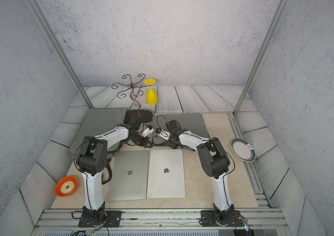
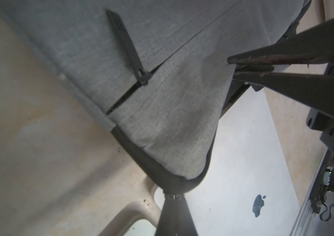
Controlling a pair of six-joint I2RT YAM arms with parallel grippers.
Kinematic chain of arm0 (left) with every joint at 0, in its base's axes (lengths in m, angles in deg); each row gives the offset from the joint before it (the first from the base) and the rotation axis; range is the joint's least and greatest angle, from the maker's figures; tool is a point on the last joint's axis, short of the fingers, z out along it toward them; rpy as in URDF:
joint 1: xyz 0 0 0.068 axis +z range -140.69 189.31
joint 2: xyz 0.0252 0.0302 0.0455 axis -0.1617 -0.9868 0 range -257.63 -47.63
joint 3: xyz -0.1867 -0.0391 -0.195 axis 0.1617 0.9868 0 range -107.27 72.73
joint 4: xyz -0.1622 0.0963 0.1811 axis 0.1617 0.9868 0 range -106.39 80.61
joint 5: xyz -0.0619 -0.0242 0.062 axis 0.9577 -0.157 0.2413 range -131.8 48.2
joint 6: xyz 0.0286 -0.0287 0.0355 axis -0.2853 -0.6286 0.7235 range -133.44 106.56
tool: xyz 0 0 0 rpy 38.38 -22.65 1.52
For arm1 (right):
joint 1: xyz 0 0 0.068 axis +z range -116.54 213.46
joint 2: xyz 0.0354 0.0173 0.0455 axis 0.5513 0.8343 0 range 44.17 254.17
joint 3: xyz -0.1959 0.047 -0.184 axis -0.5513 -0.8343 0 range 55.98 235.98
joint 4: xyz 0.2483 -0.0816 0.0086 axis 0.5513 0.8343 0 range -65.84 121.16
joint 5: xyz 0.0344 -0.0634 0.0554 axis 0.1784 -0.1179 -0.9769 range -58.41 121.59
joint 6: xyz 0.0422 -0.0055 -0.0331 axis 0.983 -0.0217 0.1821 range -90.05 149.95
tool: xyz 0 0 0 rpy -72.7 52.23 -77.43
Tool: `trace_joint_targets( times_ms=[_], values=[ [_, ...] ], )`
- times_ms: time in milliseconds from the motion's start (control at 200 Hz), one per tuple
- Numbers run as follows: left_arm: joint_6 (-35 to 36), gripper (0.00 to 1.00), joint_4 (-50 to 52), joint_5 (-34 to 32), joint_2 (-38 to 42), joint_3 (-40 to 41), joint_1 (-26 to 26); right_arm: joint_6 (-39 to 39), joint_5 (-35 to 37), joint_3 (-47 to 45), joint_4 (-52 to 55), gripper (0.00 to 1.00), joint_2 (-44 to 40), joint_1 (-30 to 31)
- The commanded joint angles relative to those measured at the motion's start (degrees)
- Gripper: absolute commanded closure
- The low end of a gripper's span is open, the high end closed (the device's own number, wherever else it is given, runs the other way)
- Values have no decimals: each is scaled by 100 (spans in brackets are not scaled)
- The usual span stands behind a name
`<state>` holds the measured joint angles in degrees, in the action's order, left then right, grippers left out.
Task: Open the zippered laptop bag and take out the laptop
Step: Unzip the zipper on the zippered laptop bag.
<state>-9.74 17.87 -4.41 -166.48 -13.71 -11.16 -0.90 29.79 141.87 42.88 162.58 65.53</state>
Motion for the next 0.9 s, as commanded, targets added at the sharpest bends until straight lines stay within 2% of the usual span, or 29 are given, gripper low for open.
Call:
trace_joint_targets(
  times_ms=[0,145,265,435,510,661,891],
  values=[
    [-101,100,334,425,115,85,-173,207,75,132,-108,90,277,18],
    [-69,100,438,431,9,91,-362,354,101,192,-35,92,350,35],
    [96,100,694,59,-136,59,-475,506,118,218,-26,96,358,31],
    [139,100,768,-74,-119,57,-606,678,-5,277,-5,97,376,36],
    [-41,100,704,168,-143,10,-616,788,-127,306,9,97,363,31],
    [-875,100,-162,949,-17,153,-635,912,-256,291,18,98,332,36],
    [-1086,99,-85,1004,-391,-261,-845,1024,-435,146,-105,99,237,30]
  ],
)
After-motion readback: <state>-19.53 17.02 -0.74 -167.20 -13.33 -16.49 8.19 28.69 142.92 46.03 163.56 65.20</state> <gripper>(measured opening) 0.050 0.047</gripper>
